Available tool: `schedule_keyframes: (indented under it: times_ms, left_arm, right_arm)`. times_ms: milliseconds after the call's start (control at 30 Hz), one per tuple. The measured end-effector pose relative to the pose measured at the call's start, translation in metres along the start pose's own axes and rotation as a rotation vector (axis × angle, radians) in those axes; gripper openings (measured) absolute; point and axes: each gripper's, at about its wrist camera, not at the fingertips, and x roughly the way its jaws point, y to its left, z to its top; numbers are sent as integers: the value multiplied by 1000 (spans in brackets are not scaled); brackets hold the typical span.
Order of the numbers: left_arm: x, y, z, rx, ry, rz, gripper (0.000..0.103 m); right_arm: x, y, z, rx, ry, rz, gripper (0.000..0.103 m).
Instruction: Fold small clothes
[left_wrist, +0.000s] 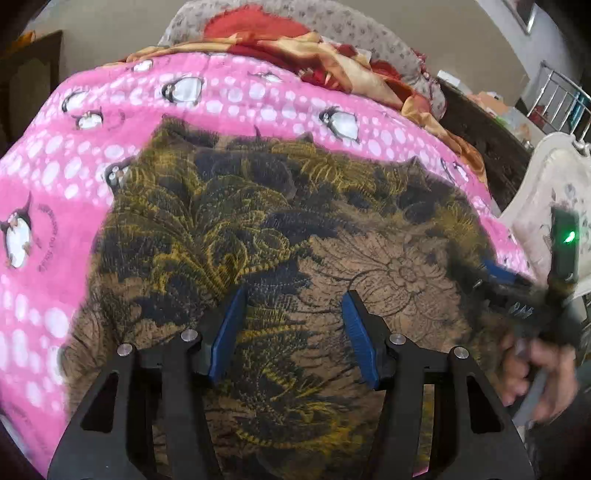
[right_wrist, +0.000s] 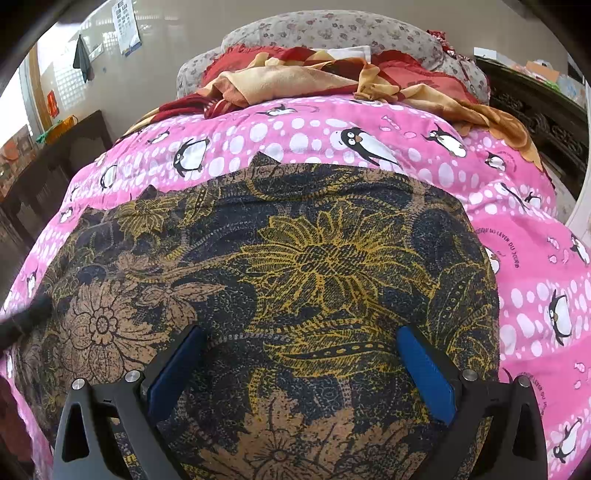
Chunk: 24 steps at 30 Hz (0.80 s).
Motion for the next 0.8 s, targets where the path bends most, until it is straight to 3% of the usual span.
schedule_keyframes:
  times_ms: [200,433,633,800]
  left_arm:
    - [-18,8,6,-78,33,-37,55]
    - [-95,37,-54,-181,13,-185,56]
    - [-113,56,-97,-284,66,-148,56]
    - [-102,72,-93,-391,59,-145,56]
  right_arm:
    - [0,0,0,0,-1,-2,103]
    - [-1,-2,-1,9,-8,11,103]
    - [-1,-2,-1,11,-8,11,103]
    - [-2,-1,-1,4,-8,-1,103]
